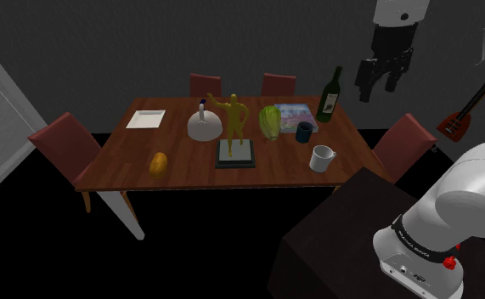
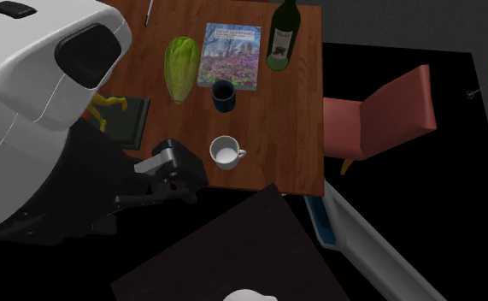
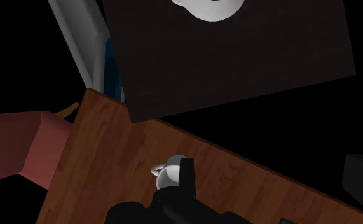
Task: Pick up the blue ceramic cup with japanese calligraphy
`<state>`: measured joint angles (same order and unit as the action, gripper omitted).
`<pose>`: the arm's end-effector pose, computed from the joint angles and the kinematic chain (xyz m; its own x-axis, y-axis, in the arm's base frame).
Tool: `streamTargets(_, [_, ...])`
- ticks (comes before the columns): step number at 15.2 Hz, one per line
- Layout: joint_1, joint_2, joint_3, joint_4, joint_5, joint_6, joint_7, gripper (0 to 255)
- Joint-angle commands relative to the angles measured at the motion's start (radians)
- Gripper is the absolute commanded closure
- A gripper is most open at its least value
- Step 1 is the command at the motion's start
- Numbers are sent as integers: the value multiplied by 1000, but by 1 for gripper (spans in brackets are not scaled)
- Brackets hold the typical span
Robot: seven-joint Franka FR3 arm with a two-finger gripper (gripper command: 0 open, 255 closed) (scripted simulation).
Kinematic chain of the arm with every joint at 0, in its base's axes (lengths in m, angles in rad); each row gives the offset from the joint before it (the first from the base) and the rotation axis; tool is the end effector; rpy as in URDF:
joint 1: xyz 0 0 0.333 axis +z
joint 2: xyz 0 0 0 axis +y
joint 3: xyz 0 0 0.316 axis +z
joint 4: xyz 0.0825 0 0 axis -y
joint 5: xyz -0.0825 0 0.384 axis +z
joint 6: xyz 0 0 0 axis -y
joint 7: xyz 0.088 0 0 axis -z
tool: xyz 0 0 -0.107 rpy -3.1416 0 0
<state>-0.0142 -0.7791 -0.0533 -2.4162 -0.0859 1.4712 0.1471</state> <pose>0.2933 -0.0334 0.5523 0.9673 -0.1994 -0.1568 -0.1901 -0.9791 0.0720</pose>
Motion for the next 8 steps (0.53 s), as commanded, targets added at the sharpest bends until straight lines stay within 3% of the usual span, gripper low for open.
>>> streamTargets(1, [0, 0, 0, 0, 0, 0, 0, 0])
streamTargets(8, [-19, 167, -69, -63, -40, 252, -47, 0])
